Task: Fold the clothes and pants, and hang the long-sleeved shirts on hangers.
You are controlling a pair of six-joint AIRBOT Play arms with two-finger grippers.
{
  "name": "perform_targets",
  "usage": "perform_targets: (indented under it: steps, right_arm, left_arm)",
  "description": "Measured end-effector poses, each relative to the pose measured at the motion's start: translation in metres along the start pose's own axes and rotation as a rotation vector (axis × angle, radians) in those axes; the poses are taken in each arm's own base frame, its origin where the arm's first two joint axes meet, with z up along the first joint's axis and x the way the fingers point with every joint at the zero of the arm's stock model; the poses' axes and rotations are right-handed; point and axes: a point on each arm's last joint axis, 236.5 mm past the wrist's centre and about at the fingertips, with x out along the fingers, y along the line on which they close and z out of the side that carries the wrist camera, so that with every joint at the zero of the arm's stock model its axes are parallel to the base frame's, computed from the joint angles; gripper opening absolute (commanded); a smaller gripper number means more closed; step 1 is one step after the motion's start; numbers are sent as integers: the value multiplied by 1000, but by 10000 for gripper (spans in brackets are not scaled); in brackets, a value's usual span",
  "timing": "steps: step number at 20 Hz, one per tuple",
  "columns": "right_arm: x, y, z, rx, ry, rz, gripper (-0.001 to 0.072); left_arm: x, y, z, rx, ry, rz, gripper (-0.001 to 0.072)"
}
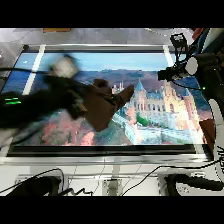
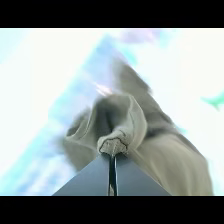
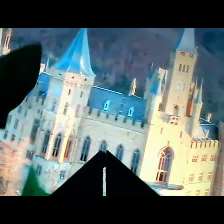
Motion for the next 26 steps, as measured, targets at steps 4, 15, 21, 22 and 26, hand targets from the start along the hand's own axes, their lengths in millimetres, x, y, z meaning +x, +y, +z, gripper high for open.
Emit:
perform_targets:
  steps: [4,15,21,22,26]
  right_arm:
    - [1,5,-2,-10,8,20,11]
    - [21,156,-147,-131,370,673,13]
    - [22,191,-151,-49,322,812,13]
    - [24,192,-147,-37,299,810,13]
    - [28,176,-112,32,166,753,13]
  left_arm:
    - [-102,66,7,-116,-123,242,14]
    - [-132,101,-112,-332,200,478,14]
    - [-61,121,-80,-414,-24,434,14]
    - [-45,126,-62,-471,-118,408,13]
    - [7,129,9,-702,-406,253,13]
